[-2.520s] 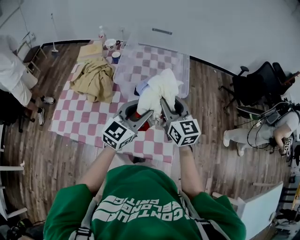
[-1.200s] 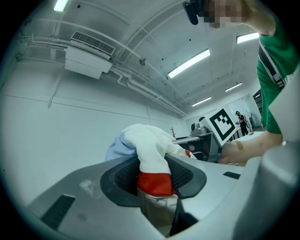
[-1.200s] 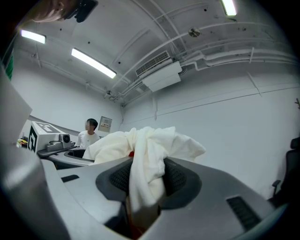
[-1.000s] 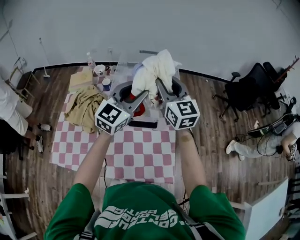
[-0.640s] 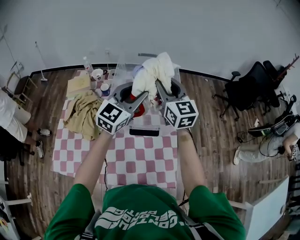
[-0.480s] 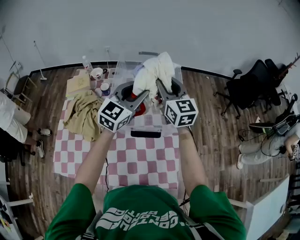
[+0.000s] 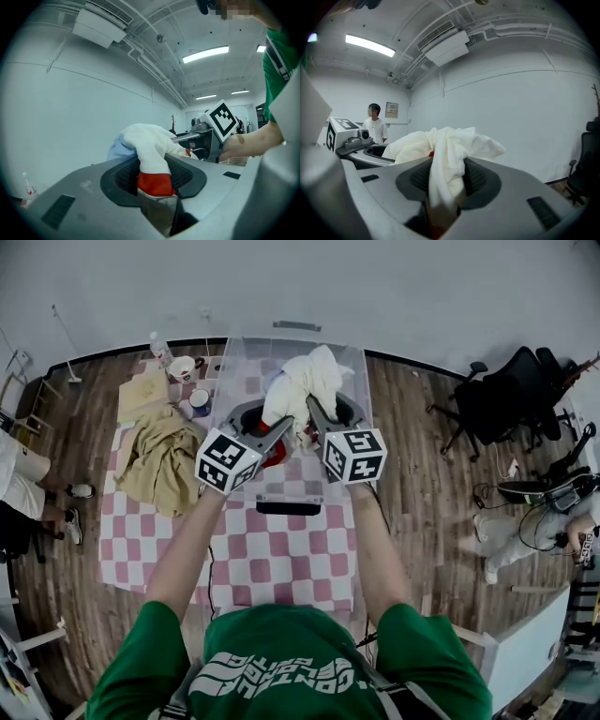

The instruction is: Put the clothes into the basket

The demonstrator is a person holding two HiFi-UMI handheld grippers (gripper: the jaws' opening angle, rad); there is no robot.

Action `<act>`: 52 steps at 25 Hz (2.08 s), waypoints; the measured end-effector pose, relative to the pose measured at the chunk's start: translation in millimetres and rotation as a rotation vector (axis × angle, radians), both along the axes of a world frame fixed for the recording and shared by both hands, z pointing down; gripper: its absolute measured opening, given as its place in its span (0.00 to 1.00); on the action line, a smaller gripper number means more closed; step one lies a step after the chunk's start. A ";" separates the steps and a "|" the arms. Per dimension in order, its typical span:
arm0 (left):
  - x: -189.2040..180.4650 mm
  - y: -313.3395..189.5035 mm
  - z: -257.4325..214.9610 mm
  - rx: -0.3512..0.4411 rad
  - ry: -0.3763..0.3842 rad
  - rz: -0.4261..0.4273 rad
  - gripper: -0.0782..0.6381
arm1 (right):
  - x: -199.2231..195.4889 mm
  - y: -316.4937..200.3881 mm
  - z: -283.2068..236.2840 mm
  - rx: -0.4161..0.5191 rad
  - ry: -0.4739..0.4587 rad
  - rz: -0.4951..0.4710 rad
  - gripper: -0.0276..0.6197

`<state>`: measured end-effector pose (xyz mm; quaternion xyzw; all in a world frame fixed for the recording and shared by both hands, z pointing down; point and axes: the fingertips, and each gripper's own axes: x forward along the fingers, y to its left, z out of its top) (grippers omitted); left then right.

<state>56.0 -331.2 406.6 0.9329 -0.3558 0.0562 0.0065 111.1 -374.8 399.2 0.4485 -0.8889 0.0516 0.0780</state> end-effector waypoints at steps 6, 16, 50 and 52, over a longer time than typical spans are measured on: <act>0.3 -31.4 37.6 -0.068 -0.014 0.005 0.31 | 1.6 -30.0 36.7 -0.061 0.013 0.017 0.26; 7.4 -72.5 125.4 -0.212 -0.159 0.025 0.31 | 9.1 -70.8 130.0 -0.239 0.038 0.059 0.26; -2.6 -40.8 336.5 -0.714 -0.446 0.077 0.31 | 13.3 -51.5 344.9 -0.723 0.310 -0.168 0.26; -1.7 -35.3 341.9 -0.724 -0.468 0.097 0.31 | 14.0 -46.8 351.8 -0.735 0.335 -0.178 0.26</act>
